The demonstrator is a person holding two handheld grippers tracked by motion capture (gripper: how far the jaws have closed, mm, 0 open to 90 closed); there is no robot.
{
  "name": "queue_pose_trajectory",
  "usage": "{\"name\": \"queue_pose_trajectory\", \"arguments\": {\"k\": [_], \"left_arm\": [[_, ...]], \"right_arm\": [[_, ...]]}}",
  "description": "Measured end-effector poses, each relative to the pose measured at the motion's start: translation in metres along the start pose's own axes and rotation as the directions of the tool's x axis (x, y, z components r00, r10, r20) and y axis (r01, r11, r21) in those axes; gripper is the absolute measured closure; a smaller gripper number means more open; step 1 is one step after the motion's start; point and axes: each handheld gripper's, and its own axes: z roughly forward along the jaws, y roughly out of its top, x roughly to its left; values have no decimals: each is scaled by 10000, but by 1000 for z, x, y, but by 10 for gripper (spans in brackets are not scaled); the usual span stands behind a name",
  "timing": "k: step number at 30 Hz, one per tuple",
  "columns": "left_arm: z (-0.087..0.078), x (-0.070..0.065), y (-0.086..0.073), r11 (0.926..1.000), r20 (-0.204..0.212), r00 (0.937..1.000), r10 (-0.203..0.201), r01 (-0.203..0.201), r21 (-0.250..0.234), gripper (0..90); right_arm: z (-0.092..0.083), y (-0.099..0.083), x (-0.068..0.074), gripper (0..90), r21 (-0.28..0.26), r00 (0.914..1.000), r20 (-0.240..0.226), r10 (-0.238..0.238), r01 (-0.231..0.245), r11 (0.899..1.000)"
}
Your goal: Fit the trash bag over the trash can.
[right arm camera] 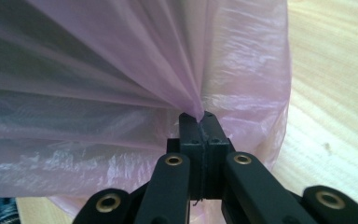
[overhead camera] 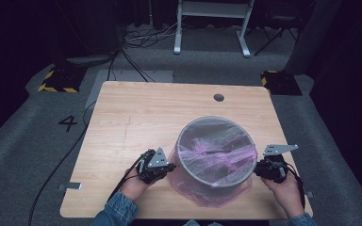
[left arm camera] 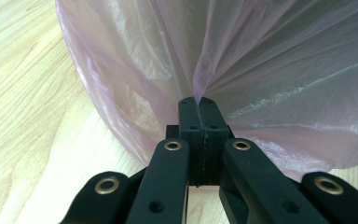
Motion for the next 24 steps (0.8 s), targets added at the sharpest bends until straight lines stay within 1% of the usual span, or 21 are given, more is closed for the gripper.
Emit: {"name": "queue_pose_trajectory", "arguments": {"k": [3, 4, 5, 6, 8, 9, 11, 12, 13, 14, 15, 17, 19, 20, 22, 24], "left_arm": [[-1, 2, -2, 10000, -203, 9998, -66, 67, 61, 900], [0, 3, -4, 9997, -356, 9993, -81, 90, 241, 900], [2, 4, -6, 9989, -554, 9985, -39, 65, 457, 900], [4, 6, -9, 9983, -613, 9981, -104, 139, 575, 900], [5, 9, -13, 9975, -723, 9968, -343, 387, 592, 900], [3, 10, -14, 9973, -812, 9958, -432, 478, 554, 900], [0, 11, -14, 9978, -986, 9939, -494, 535, 390, 898], [-3, 11, -14, 9981, -1082, 9924, -589, 607, 134, 861], [-6, 12, -14, 9975, -1109, 9914, -693, 675, -196, 745], [-10, 13, -15, 9959, -1034, 9914, -800, 752, -496, 647], [-14, 14, -16, 9940, -924, 9919, -867, 800, -743, 583], [-21, 14, -18, 9910, -888, 9914, -964, 873, -1012, 498], [-26, 14, -21, 9877, -1008, 9888, -1104, 978, -1222, 431], [-29, 14, -23, 9866, -1109, 9870, -1167, 1024, -1274, 410], [-35, 15, -27, 9865, -1391, 9826, -1234, 1063, -1245, 398], [-39, 16, -33, 9854, -1592, 9780, -1346, 1152, -1252, 395]], "right_arm": [[-2, -1, 1, 898, 20, 9999, 102, -63, 63, 10000], [-4, 0, 2, 873, -16, 9998, 158, -128, 129, 9999], [-7, 0, 3, 764, -212, 9991, 337, -245, 253, 9995], [-10, 0, 4, 728, -475, 9984, 484, -287, 310, 9984], [-18, 2, 6, 724, -791, 9983, 427, -405, 438, 9959], [-22, 3, 8, 701, -908, 9977, 486, -471, 514, 9945], [-32, 4, 10, 589, -1302, 9963, 599, -616, 690, 9891], [-37, 5, 11, 523, -1557, 9939, 772, -787, 900, 9837], [-42, 4, 12, 474, -1871, 9901, 959, -1022, 1188, 9751], [-47, 4, 12, 439, -2091, 9874, 1043, -1186, 1384, 9680], [-51, 4, 11, 423, -2219, 9864, 1063, -1251, 1461, 9641], [-58, 4, 11, 406, -2312, 9867, 1063, -1233, 1451, 9620], [-64, 4, 10, 404, -2331, 9863, 1032, -1290, 1500, 9608], [-67, 4, 10, 400, -2339, 9846, 1123, -1337, 1570, 9595], [-72, 4, 10, 397, -2437, 9852, 1249, -1175, 1453, 9589], [-77, 7, 9, 398, -2446, 9893, 1056, -1012, 1244, 9616]]}}
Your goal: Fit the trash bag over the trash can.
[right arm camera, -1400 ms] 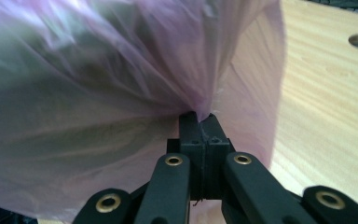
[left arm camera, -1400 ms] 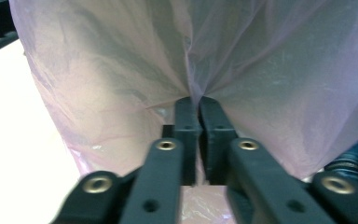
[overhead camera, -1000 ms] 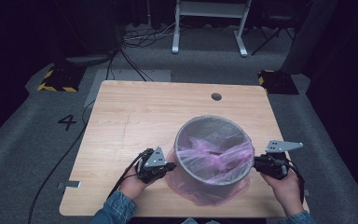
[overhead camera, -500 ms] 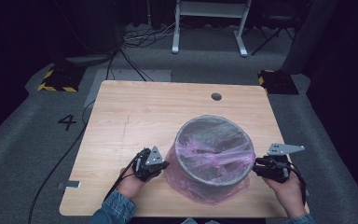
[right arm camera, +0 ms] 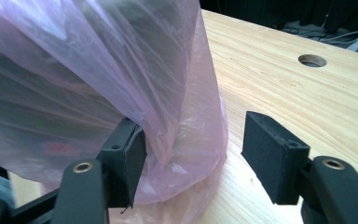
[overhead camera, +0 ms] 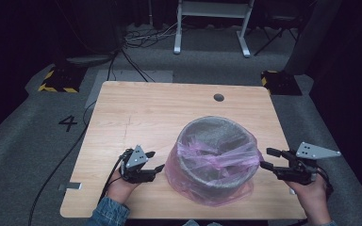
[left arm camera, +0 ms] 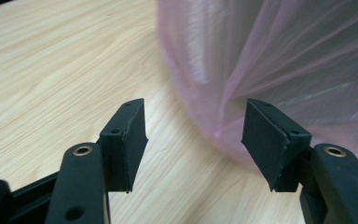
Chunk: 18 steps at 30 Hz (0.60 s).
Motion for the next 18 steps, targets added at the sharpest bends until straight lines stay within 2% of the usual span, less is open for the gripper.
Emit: {"name": "queue_pose_trajectory", "arguments": {"k": [3, 5, 6, 7, 8, 10, 12, 15, 18], "left_arm": [[-4, 6, -8, 9996, -382, 9990, -233, 238, 142, 388], [-6, 10, -13, 9987, -682, 9971, -350, 375, 353, 387], [-6, 13, -15, 9984, -785, 9963, -343, 377, 423, 386], [-7, 15, -17, 9980, -903, 9950, -421, 462, 432, 386], [-7, 17, -18, 9972, -977, 9938, -526, 575, 486, 386], [-8, 20, -21, 9956, -1107, 9914, -703, 767, 546, 386], [-9, 22, -23, 9953, -1253, 9899, -664, 746, 617, 386], [-9, 23, -25, 9936, -1431, 9869, -747, 858, 733, 386], [-8, 23, -26, 9924, -1570, 9853, -674, 824, 913, 386]], "right_arm": [[-5, 7, 3, 406, -50, 9999, 67, -93, 93, 9999], [-7, 5, 5, 389, -1022, 9987, 24, 517, -512, 9934], [-8, 7, 6, 403, -1071, 9982, -226, 552, -573, 9926], [-9, 10, 7, 403, -833, 9990, -371, 240, -270, 9962], [-11, 12, 9, 360, -544, 9994, -345, 54, -73, 9985], [-13, 15, 11, 293, 67, 9996, -237, 126, -124, 9999], [-18, 15, 14, 256, 266, 9996, -201, -179, 184, 9995], [-25, 16, 16, 161, 594, 9997, 177, -179, 168, 9981], [-30, 21, 18, 141, 1007, 9994, 341, 8, -43, 9949]]}}
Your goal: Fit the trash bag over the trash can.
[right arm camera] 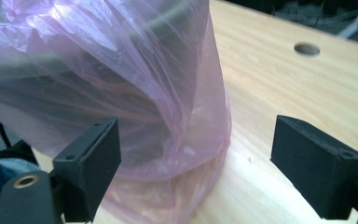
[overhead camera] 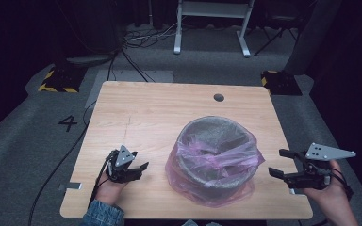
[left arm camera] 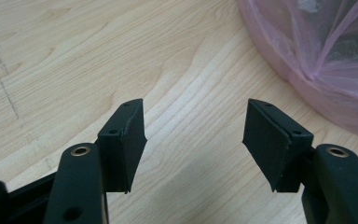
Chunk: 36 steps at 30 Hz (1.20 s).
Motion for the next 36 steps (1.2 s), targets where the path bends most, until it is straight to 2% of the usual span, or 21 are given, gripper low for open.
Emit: {"name": "queue_pose_trajectory", "arguments": {"k": [3, 6, 7, 9, 11, 13, 17, 20, 21, 22, 23, 24, 26, 30, 34, 36], "left_arm": [[1, 0, -2, 9997, -204, 9998, 12, -7, 250, 386], [2, 3, -4, 9991, -335, 9994, -106, 120, 401, 386], [2, 4, -5, 9989, -393, 9992, -66, 84, 464, 386], [3, 6, -7, 9981, -456, 9989, -137, 164, 589, 386], [3, 7, -10, 9972, -474, 9987, -171, 205, 721, 386], [4, 8, -12, 9958, -475, 9988, -110, 152, 902, 386], [6, 7, -14, 9940, -549, 9985, -56, 116, 1090, 386], [7, 7, -15, 9928, -571, 9984, -35, 103, 1192, 386], [8, 8, -15, 9923, -574, 9983, -38, 109, 1236, 386], [8, 8, -16, 9925, -539, 9985, -79, 144, 1213, 386], [8, 9, -16, 9926, -528, 9985, -122, 185, 1203, 386], [8, 10, -16, 9925, -509, 9986, -120, 180, 1205, 386], [8, 10, -16, 9926, -496, 9987, -133, 192, 1196, 386], [9, 12, -17, 9934, -408, 9989, -248, 292, 1110, 384], [9, 15, -19, 9936, -275, 9984, -484, 510, 1007, 374], [9, 16, -19, 9935, -241, 9983, -526, 547, 998, 374]], "right_arm": [[-3, 6, 2, 142, 103, 10000, 79, 47, -48, 9999], [-5, 13, 6, 139, 153, 9999, -86, 71, -70, 9999], [-6, 16, 7, 139, 189, 9999, -112, -8, 11, 9998], [-8, 22, 12, 128, 539, 9989, -143, -454, 461, 9975], [-10, 30, 16, 105, 586, 9984, -253, -496, 510, 9970], [-12, 40, 19, 148, 450, 9991, 61, -425, 422, 9981], [-12, 62, 25, 148, 16, 9976, 410, -557, 557, 9984], [-9, 76, 28, 287, -93, 9969, 161, -771, 772, 9970], [-7, 79, 30, 319, -34, 9987, 112, -504, 505, 9987], [-6, 82, 31, 299, 57, 9997, 192, -168, 167, 9998], [-4, 83, 31, 260, 232, 9981, 382, 486, -495, 9985], [-1, 87, 31, 258, 353, 9968, 494, 626, -644, 9973], [3, 95, 32, 294, 230, 9988, 452, 165, -175, 9996], [14, 109, 34, 239, 42, 9999, 37, -109, 109, 9999], [26, 123, 41, 220, -339, 9955, -211, -924, 917, 9952], [32, 129, 45, 216, -477, 9930, -290, -1142, 1127, 9925]]}}
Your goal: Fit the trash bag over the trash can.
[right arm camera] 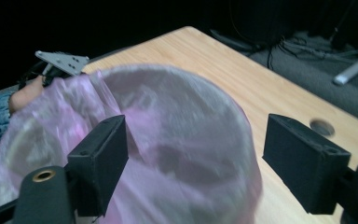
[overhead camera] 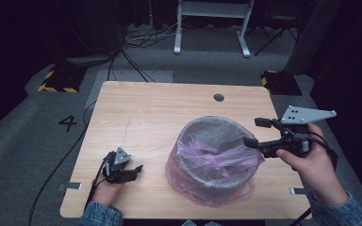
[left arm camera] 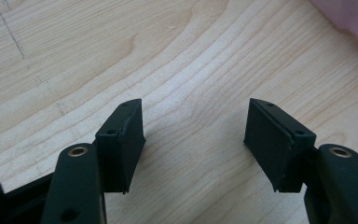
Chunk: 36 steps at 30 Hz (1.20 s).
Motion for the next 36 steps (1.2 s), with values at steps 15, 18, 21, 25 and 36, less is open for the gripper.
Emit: {"name": "queue_pose_trajectory", "arguments": {"k": [15, 18, 21, 25, 36], "left_arm": [[1, 1, -2, 9998, 84, 9998, -182, 183, -124, 358], [1, 1, -2, 9998, 61, 9998, -166, 167, -126, 356], [1, 1, -2, 9998, 21, 9999, -163, 163, -116, 353], [1, 0, -2, 9997, -22, 9998, -214, 214, -126, 350], [1, 0, -2, 9996, -25, 9997, -262, 261, -137, 345]], "right_arm": [[69, 23, 24, 205, 263, 9959, -818, -392, 414, 9988], [81, 22, 28, 206, 520, 9939, -1026, -415, 470, 9975], [92, 19, 32, 205, 768, 9902, -1308, -488, 592, 9953], [108, 10, 36, 205, 1305, 9872, -1450, -668, 860, 9877], [148, -11, 39, 214, 2505, 9876, -1380, -752, 1083, 9620]]}}
